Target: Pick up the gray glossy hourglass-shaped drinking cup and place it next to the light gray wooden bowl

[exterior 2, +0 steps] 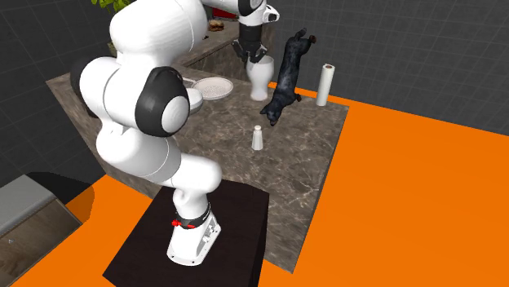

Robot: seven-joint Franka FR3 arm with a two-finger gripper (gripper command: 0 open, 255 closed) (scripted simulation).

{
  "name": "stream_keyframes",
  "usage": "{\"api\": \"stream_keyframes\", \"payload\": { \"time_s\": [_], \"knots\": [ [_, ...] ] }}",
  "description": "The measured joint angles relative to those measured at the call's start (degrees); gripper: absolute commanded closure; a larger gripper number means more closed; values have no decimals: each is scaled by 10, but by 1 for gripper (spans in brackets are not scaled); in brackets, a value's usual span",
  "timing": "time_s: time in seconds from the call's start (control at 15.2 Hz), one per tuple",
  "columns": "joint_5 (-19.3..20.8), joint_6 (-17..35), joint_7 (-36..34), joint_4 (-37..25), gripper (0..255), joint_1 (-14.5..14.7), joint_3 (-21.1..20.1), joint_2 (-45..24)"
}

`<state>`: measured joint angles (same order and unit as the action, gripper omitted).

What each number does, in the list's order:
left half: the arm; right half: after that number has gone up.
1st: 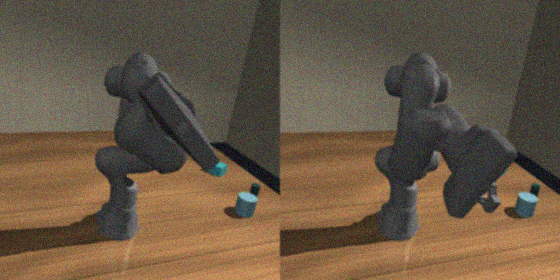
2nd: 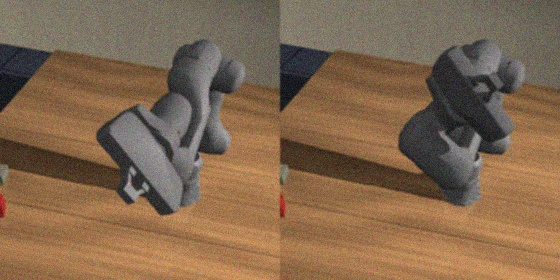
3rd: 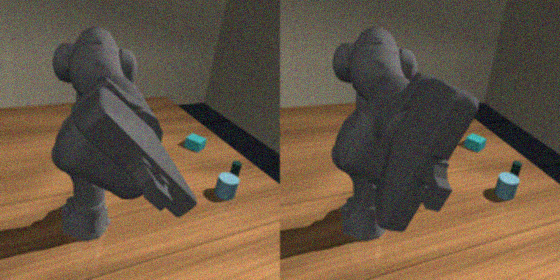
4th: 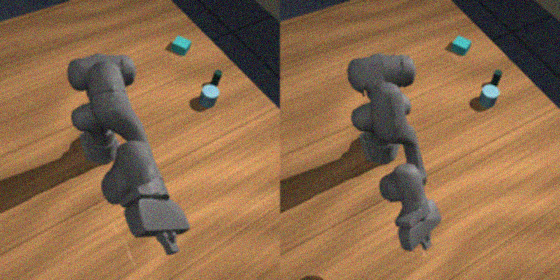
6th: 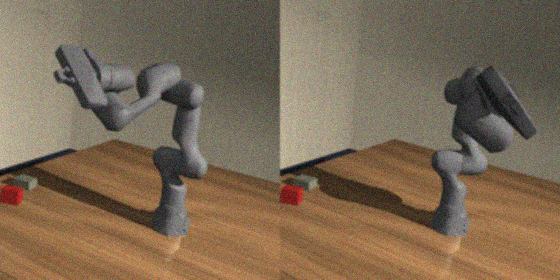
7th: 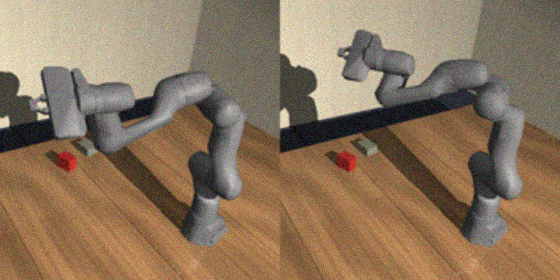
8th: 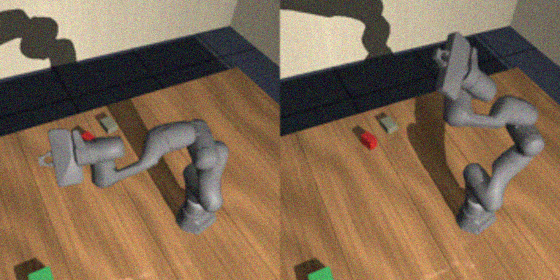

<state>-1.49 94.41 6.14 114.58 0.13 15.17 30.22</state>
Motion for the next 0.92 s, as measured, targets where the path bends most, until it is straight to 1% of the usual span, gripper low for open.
{"api": "stream_keyframes", "payload": {
  "time_s": [0.2, 0.66, 0.92],
  "knots": [
    [-9, 12, -39, 16, 255, 9, -32, 6],
    [-32, 43, -138, 28, 255, 37, -114, -5],
    [-42, 62, -189, 16, 255, 52, -155, -31]
  ]
}}
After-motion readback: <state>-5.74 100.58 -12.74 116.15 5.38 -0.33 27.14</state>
